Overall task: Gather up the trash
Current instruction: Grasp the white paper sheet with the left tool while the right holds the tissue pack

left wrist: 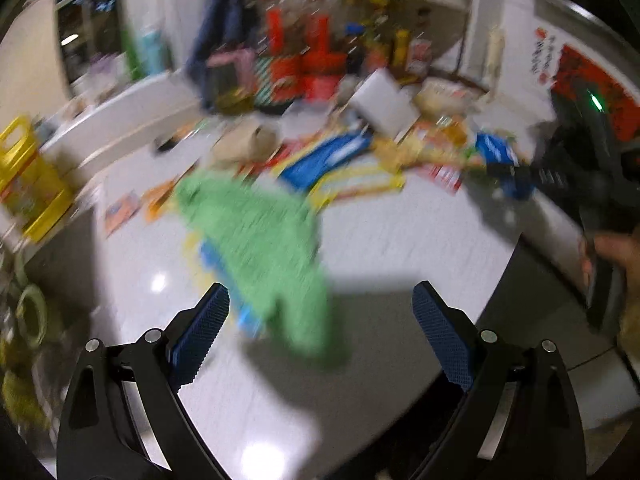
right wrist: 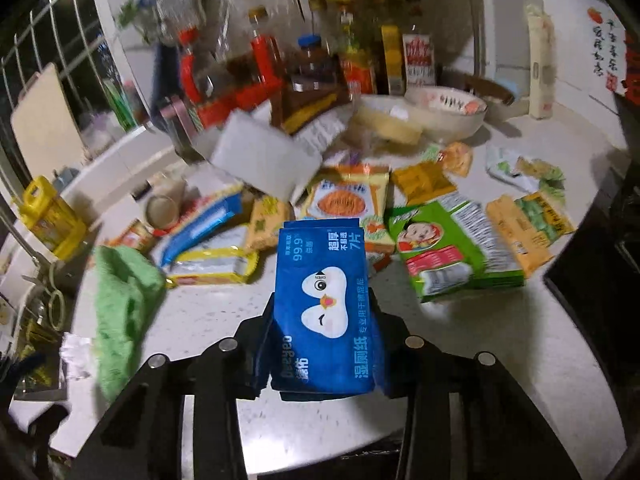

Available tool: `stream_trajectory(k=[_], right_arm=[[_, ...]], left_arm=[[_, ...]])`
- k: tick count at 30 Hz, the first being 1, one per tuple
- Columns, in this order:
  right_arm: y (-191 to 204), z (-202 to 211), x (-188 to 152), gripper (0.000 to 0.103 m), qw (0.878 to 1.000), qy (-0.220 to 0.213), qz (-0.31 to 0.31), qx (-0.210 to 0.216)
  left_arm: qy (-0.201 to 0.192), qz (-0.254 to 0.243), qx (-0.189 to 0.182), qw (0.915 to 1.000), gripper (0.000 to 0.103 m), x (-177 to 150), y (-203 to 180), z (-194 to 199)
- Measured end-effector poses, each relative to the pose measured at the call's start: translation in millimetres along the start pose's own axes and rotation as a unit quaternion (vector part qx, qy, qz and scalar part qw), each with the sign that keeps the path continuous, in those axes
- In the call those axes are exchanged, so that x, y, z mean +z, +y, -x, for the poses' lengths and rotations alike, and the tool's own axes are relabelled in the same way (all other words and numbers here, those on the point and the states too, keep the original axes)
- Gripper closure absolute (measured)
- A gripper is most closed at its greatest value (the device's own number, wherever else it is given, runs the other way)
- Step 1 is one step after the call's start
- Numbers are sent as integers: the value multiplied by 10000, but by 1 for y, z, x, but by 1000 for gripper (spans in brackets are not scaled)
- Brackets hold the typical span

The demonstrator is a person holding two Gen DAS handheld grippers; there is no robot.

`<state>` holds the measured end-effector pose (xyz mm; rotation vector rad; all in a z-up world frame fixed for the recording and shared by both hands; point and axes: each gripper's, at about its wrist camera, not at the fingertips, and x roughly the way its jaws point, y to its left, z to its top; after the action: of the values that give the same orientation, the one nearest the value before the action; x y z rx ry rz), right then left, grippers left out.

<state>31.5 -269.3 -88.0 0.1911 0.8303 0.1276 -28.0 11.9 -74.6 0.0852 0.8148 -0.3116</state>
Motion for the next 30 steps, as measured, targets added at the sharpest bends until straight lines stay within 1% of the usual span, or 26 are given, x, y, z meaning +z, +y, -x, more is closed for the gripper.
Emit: stream_trajectory(k=[2, 4, 6, 9, 10, 11, 13, 14, 15, 17, 21, 23, 24, 25, 26, 27, 29, 30], right_arm=[[-4, 15, -1, 63, 9999, -85, -97, 38], [-8, 27, -3, 63, 9998, -127, -159, 54], [-13, 38, -6, 63, 9996, -154, -234, 38], [-19, 47, -12, 63, 9994, -181, -305, -37], [-23, 49, -14, 63, 9992, -180, -354, -37], [-26, 51, -17, 63, 9990, -167, -410, -45], [-32, 52, -20, 63, 9988, -136, -466, -55], [-34, 53, -22, 63, 9988, -125, -476, -60], [-36, 54, -23, 63, 9987, -114, -491, -63], [-40, 55, -24, 63, 9987, -91, -491, -44], [-45, 55, -24, 63, 9990, -43, -451, 28], [-47, 53, -23, 63, 9992, -19, -396, 46], [-48, 53, -23, 63, 9993, -11, -379, 50], [-49, 52, -22, 63, 9993, 0, -369, 63], [-50, 51, -22, 63, 9993, 15, -357, 82], [-51, 50, -22, 63, 9993, 17, -351, 89], [-53, 49, -20, 63, 9992, 10, -376, 136], [-53, 49, -19, 63, 9992, 5, -381, 144]], left_arm=[[-89, 161, -396, 9990, 12, 25, -2, -18], [-132, 521, -736, 9958, 12, 50, -4, -39], [-144, 788, -906, 9927, 13, 74, -10, -60], [-65, 1134, -953, 9889, 12, 111, -20, -94], [-21, 1338, -934, 9866, 12, 123, -25, -106], [-20, 1509, -896, 9845, 12, 131, -28, -116], [-50, 1677, -782, 9827, 12, 146, -36, -135], [-5, 1716, -712, 9826, 12, 152, -40, -144], [27, 1764, -699, 9818, 12, 157, -42, -151], [61, 2012, -698, 9770, 12, 164, -45, -169], [-35, 2450, -636, 9674, 13, 171, -43, -192], [-72, 2540, -528, 9657, 13, 172, -42, -200], [-102, 2509, -415, 9671, 13, 173, -43, -204], [-138, 2479, -389, 9679, 18, 172, -43, -204], [-166, 2406, -372, 9698, 40, 172, -43, -206], [-155, 2371, -432, 9704, 40, 172, -43, -207], [-247, 2414, -585, 9684, 41, 170, -39, -204], [-265, 2367, -611, 9693, 41, 169, -38, -203]])
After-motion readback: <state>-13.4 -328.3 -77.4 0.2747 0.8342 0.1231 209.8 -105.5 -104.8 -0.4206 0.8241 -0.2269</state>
